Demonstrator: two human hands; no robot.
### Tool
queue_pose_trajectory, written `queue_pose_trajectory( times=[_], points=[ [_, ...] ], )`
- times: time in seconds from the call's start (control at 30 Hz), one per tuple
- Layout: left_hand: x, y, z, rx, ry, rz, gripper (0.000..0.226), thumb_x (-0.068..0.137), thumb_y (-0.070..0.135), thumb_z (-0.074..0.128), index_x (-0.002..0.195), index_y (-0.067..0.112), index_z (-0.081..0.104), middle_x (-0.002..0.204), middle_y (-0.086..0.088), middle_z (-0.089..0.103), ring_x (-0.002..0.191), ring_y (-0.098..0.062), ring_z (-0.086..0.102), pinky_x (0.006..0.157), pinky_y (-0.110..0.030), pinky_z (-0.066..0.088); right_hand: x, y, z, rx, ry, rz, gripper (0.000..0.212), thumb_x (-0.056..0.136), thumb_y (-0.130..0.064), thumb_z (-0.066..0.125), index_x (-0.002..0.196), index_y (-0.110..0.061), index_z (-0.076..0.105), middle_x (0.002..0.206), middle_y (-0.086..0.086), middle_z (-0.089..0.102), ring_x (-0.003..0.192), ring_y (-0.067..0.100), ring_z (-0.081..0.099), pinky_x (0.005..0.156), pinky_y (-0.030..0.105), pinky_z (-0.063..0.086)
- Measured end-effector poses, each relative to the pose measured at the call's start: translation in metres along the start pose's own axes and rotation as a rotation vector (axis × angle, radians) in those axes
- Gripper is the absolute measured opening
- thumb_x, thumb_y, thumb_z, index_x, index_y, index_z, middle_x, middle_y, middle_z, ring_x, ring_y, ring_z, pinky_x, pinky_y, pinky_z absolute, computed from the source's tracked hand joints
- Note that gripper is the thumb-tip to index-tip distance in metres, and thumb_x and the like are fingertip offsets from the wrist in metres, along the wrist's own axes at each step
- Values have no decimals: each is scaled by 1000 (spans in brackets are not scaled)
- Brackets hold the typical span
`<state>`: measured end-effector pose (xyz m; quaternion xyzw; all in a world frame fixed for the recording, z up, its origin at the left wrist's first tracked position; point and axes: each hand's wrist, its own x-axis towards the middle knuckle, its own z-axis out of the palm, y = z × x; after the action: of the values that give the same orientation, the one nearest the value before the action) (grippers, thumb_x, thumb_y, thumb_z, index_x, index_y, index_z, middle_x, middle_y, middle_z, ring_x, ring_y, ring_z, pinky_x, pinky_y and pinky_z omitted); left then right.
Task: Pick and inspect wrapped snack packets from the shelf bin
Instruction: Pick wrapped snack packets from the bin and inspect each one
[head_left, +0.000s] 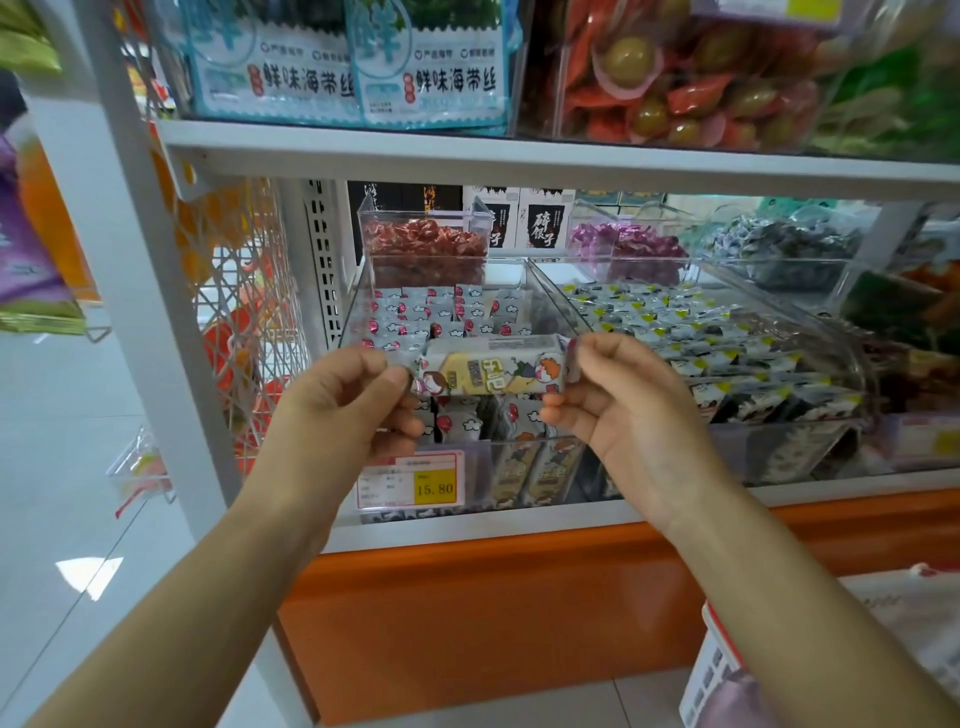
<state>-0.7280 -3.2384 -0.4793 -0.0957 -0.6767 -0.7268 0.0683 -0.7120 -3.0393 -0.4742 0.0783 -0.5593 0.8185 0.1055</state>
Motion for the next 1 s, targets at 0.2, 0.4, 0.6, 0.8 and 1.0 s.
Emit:
queue_pose_trajectory(
  times=[0.2,0.4,0.6,0.8,1.0],
  points=[
    [-1,2,2,-82,23,30,16,90,10,55,81,17,67,80,-8,67,73,-15,67,59,-19,53,1,6,-2,-177,30,-8,8,86,-2,59,79,-5,57,66,5,67,64,19,67,58,24,55],
    [1,4,2,-290,37,-37,8,82,8,59,84,12,66,75,-5,65,66,-9,62,56,-17,52,1,13,0,-271,27,38,13,87,1,59,78,-8,55,82,17,66,78,31,70,65,27,56],
    [1,5,2,-354,-27,-56,26,83,7,58,62,18,67,64,0,63,59,-7,60,54,-17,52,3,15,2,-280,77,16,13,87,0,59,79,-9,55,85,15,62,72,26,70,68,29,56],
    [-1,4,5,-58,-15,41,37,71,35,68,100,12,61,99,-13,67,82,-15,67,70,-22,54,2,16,2,-382,65,-28,19,86,1,60,76,-14,54,91,16,65,72,21,70,68,29,57],
    [1,3,3,-97,15,43,25,85,18,62,109,10,63,103,-19,65,83,-15,65,68,-18,51,0,13,3,-222,69,39,17,85,1,61,75,-12,57,85,12,60,67,16,68,62,24,54]
  ],
)
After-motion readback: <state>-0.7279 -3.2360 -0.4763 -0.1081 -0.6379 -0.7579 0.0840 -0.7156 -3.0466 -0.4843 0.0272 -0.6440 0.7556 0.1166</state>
